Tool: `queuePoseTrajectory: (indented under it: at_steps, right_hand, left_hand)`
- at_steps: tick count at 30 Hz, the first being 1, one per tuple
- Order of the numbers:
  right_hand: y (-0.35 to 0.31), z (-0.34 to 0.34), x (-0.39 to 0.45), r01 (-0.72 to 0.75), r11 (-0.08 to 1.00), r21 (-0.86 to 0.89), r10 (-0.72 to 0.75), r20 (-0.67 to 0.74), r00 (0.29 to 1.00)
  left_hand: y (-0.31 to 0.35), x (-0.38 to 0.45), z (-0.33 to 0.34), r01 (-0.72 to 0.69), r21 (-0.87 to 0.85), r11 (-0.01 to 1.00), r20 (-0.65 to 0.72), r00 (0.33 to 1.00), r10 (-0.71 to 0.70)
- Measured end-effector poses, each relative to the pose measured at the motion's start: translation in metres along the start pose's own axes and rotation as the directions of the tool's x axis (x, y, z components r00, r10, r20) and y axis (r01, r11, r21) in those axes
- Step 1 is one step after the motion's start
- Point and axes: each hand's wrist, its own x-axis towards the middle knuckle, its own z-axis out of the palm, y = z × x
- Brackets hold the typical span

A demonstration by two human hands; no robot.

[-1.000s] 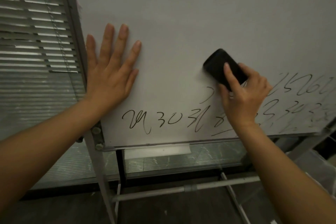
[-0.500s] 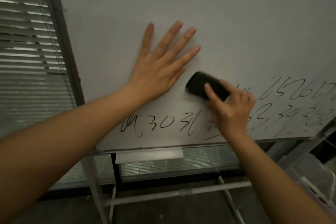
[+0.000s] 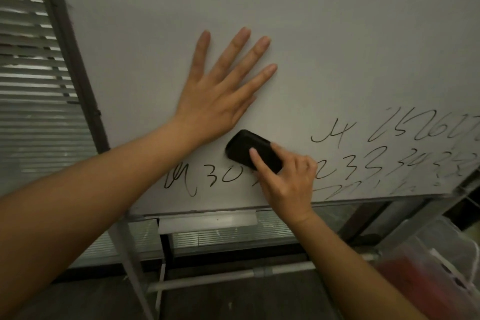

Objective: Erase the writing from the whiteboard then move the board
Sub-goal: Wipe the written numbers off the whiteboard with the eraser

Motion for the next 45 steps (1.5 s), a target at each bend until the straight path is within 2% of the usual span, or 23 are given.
queuePoseTrajectory:
  at_steps: [4,7,10,12,15,18,21,25,27,30,33,35,37,39,45]
  right_hand:
    - [0.027,-0.003,0.013,0.04,0.999,-0.004,-0.04,-0.038,0.998]
    - [0.062,-0.008,0.028,-0.026,0.999,-0.037,0.023,-0.08,0.997]
    - [0.092,-0.013,0.039,-0.203,0.977,-0.059,0.197,-0.091,0.976]
    - [0.099,-0.015,0.042,-0.36,0.932,-0.041,0.353,-0.118,0.928]
    - [0.084,-0.011,0.038,-0.47,0.883,0.006,0.467,-0.131,0.875]
    - [0.053,-0.007,0.024,-0.464,0.885,0.036,0.466,-0.076,0.882]
    - [0.031,-0.006,0.003,-0.376,0.926,0.026,0.376,-0.004,0.926]
    - [0.036,-0.008,-0.009,-0.285,0.958,-0.003,0.285,0.005,0.958]
    - [0.049,-0.01,-0.008,-0.305,0.952,-0.011,0.305,-0.005,0.952]
    - [0.082,-0.012,0.002,-0.491,0.871,0.008,0.491,-0.041,0.87]
    - [0.107,-0.015,0.012,-0.671,0.739,0.057,0.673,-0.067,0.736]
    - [0.11,-0.015,0.013,-0.737,0.668,0.105,0.744,-0.085,0.662]
    - [0.102,-0.012,0.012,-0.752,0.647,0.125,0.763,-0.096,0.64]
    - [0.084,-0.009,0.009,-0.739,0.659,0.143,0.752,-0.088,0.653]
    - [0.038,-0.003,-0.015,-0.632,0.766,0.114,0.637,-0.008,0.771]
  left_hand:
    - [-0.001,-0.001,0.002,-0.001,-0.003,1.0,-0.015,1.0,0.001]
    - [0.001,-0.001,0.004,0.001,-0.009,1.0,-0.026,1.0,-0.002]
    - [0.002,-0.001,0.005,0.009,-0.018,1.0,-0.037,0.999,-0.01]
    - [0.002,-0.001,0.005,0.015,-0.021,1.0,-0.043,0.999,-0.016]
    - [0.002,-0.002,0.003,0.017,-0.025,1.0,-0.048,0.999,-0.018]
    - [0.0,-0.003,0.003,0.01,-0.015,1.0,-0.035,0.999,-0.01]
    - [0.0,-0.002,0.002,0.003,-0.015,1.0,-0.028,1.0,-0.004]
    - [0.003,-0.002,0.003,-0.004,-0.002,1.0,-0.034,0.999,0.004]
    - [0.002,-0.002,0.005,0.001,-0.007,1.0,-0.032,0.999,-0.001]
    - [0.0,-0.003,0.006,0.006,-0.018,1.0,-0.029,1.0,-0.007]
    - [0.001,-0.002,0.006,0.001,-0.021,1.0,-0.029,1.0,-0.001]
    - [0.002,-0.003,0.006,0.003,-0.013,1.0,-0.034,0.999,-0.003]
    - [0.002,-0.004,0.006,0.005,-0.007,1.0,-0.031,1.0,-0.005]
    - [0.0,-0.005,0.006,0.004,-0.006,1.0,-0.021,1.0,-0.004]
    - [0.002,-0.002,0.004,0.001,-0.007,1.0,-0.013,1.0,-0.002]
